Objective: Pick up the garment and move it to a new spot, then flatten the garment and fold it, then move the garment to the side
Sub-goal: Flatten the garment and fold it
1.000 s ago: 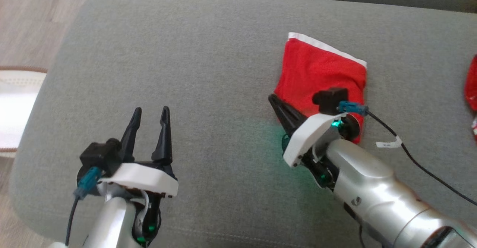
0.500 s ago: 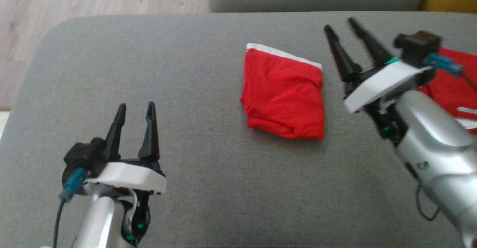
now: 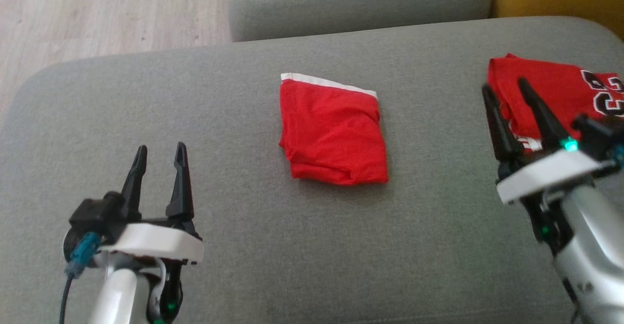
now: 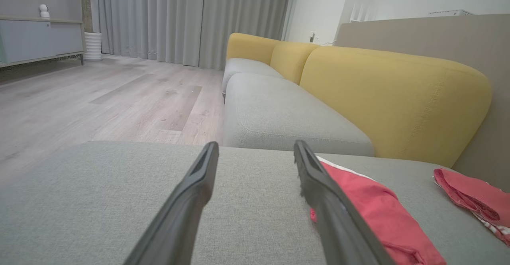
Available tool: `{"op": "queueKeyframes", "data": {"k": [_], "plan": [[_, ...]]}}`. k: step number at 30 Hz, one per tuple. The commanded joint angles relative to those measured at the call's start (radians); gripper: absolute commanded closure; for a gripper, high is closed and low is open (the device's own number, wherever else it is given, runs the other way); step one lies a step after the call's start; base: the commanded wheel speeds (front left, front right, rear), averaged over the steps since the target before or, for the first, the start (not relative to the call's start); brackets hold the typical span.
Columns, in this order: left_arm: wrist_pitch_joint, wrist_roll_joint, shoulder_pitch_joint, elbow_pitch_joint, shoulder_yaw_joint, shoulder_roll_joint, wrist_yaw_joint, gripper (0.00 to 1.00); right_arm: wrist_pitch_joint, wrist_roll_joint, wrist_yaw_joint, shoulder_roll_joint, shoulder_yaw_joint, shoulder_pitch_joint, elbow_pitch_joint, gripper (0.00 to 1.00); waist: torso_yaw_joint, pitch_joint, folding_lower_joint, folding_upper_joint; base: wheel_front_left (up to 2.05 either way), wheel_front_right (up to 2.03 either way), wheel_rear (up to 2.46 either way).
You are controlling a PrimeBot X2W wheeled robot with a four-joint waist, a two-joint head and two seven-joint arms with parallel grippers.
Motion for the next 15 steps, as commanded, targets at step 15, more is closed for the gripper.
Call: {"op": "queueKeyframes", "data": {"k": [15], "plan": [[-0.012,0.129,0.049,-0.095,0.107,0.015,-0.004,0.0,-0.01,-0.248,-0.001,0.153,-0.244,0.281,-0.19,0.0,-0.012,-0.013,0.0,-0.0001,0.0,0.0,0.0]]}}
